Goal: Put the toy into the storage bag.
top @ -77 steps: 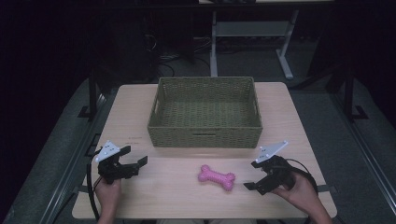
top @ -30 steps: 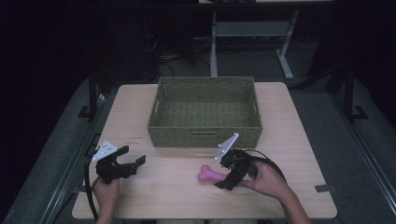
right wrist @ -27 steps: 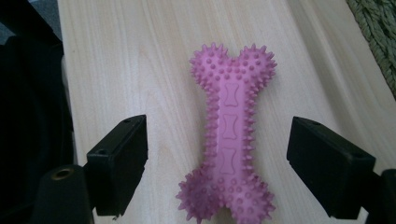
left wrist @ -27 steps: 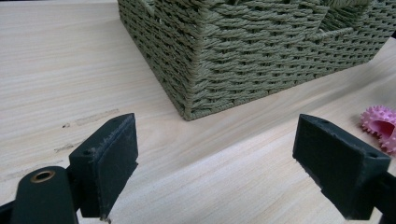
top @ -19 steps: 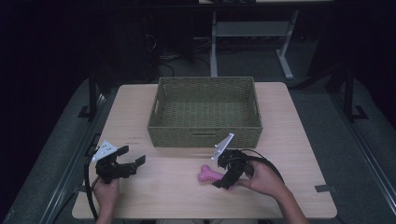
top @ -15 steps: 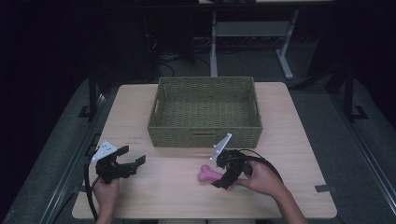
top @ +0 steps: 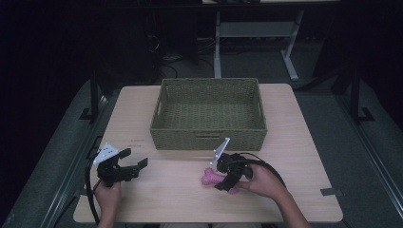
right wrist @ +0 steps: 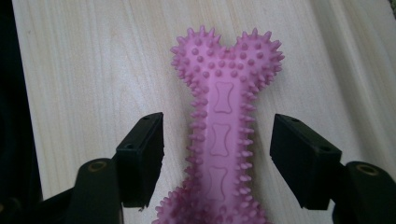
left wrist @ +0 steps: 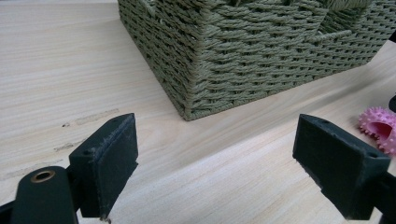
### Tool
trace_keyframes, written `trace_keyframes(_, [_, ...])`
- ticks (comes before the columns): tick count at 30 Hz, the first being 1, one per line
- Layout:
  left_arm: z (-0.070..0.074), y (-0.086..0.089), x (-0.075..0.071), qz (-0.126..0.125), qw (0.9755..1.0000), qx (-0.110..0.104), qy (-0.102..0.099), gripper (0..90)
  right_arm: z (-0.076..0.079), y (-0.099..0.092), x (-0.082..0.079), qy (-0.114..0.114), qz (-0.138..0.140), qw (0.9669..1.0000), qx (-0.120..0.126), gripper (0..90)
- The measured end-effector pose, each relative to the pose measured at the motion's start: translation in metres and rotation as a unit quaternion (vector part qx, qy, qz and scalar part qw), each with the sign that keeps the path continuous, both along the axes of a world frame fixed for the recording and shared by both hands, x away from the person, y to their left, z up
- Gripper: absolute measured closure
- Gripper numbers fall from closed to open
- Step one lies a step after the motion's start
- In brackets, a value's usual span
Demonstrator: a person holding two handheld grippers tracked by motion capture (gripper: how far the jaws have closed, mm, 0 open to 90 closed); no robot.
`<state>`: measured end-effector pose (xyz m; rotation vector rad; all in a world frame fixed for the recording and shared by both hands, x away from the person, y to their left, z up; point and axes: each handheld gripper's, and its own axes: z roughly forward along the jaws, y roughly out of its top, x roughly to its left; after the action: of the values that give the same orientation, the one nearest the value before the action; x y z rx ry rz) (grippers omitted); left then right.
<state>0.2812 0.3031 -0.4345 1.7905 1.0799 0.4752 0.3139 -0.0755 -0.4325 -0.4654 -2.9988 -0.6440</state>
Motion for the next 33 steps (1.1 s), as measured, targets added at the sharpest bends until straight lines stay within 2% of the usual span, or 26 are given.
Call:
trace_keyframes(6, [-0.0001,-0.0002,0.0000,-0.001,1.0000,0.002,-0.001,13.6,-0.0010,-0.0015,0.0002,-0.007,0.002,1.0000,-0.007,43.3])
trace_keyframes(14, [-0.0003,-0.0011,0.0006,-0.001,1.0000,0.001,0.000,13.6,-0.0047,-0.0003,-0.0010,-0.012,0.000,0.9998,-0.019,46.5])
trace_keyframes(23, [-0.0003,-0.0005,0.0013,-0.002,1.0000,0.002,0.000,13.6,-0.0079,0.0021,-0.0042,-0.021,0.012,0.9995,-0.019,54.9])
trace_keyframes(29, [-0.0003,0.0012,0.0012,0.001,1.0000,-0.003,0.001,13.6,-0.0065,0.0009,-0.0038,-0.024,0.015,0.9994,-0.018,57.7])
trace_keyframes(33, [-0.0003,0.0012,0.0010,0.001,1.0000,-0.002,0.000,13.6,-0.0058,-0.0022,-0.0030,-0.019,0.019,0.9995,-0.015,58.1])
